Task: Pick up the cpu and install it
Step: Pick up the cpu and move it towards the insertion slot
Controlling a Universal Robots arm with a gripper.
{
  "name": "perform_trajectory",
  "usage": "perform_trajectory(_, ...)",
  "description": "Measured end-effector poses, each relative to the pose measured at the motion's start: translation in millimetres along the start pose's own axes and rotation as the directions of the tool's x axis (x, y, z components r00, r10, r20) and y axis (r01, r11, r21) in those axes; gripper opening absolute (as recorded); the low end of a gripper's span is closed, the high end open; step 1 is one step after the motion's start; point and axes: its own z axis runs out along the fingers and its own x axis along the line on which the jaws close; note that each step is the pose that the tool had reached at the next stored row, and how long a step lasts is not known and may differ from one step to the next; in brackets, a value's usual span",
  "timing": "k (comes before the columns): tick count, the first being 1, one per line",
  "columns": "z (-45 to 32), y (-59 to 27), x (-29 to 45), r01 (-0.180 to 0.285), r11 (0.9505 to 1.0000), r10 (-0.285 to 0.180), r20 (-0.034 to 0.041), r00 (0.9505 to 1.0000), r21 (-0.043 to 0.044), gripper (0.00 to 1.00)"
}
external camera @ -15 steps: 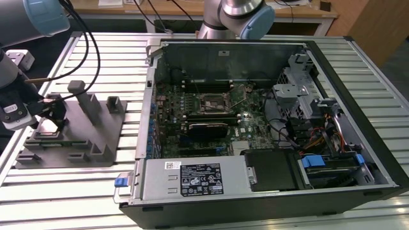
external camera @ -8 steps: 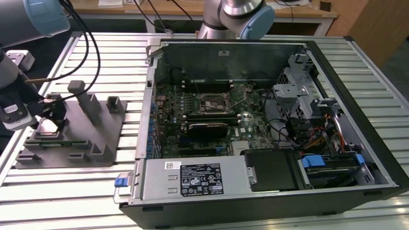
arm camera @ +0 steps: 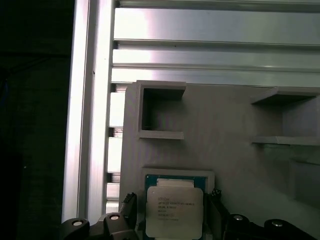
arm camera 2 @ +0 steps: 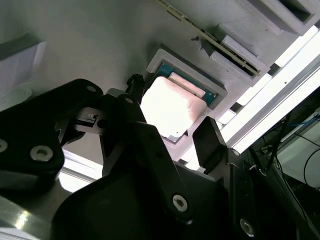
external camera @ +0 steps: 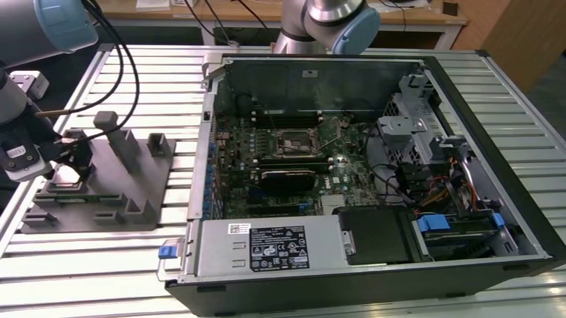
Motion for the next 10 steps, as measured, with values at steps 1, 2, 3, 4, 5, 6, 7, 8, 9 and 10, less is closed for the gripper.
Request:
perform_trajectory(1, 0.0, 0.0, 0.0, 0.000, 1.0000, 0.000, 0.0000, 1.0000, 0.0000, 0.66)
perform_trajectory(2, 0.1, 0.0, 0.0, 0.000, 1.0000, 0.000, 0.0000, 1.0000, 0.0000, 0.66)
perform_trajectory(3, 0.1, 0.0, 0.0, 0.000, 1.0000, 0.000, 0.0001, 1.0000, -0.0001, 0.66)
perform_trajectory(4, 0.1, 0.0, 0.0, 0.000, 1.0000, 0.000, 0.0001, 1.0000, 0.0000, 0.66)
perform_trajectory(5, 0.2, 0.0, 0.0, 0.000, 1.0000, 0.000, 0.0001, 1.0000, -0.0001, 0.66)
perform_trajectory(6, 0.2, 0.0, 0.0, 0.000, 1.0000, 0.000, 0.0001, 1.0000, 0.0000, 0.65)
perform_trajectory(7, 0.2, 0.0, 0.0, 0.000, 1.0000, 0.000, 0.0001, 1.0000, 0.0000, 0.65)
perform_trajectory(8, 0.2, 0.0, 0.0, 0.000, 1.0000, 0.000, 0.0000, 1.0000, 0.0000, 0.58)
perform_trajectory(9, 0.2, 0.0, 0.0, 0.000, 1.0000, 0.000, 0.0000, 1.0000, 0.0000, 0.58)
perform_trajectory(10, 0.2, 0.0, 0.0, 0.000, 1.0000, 0.000, 0.0000, 1.0000, 0.0000, 0.55)
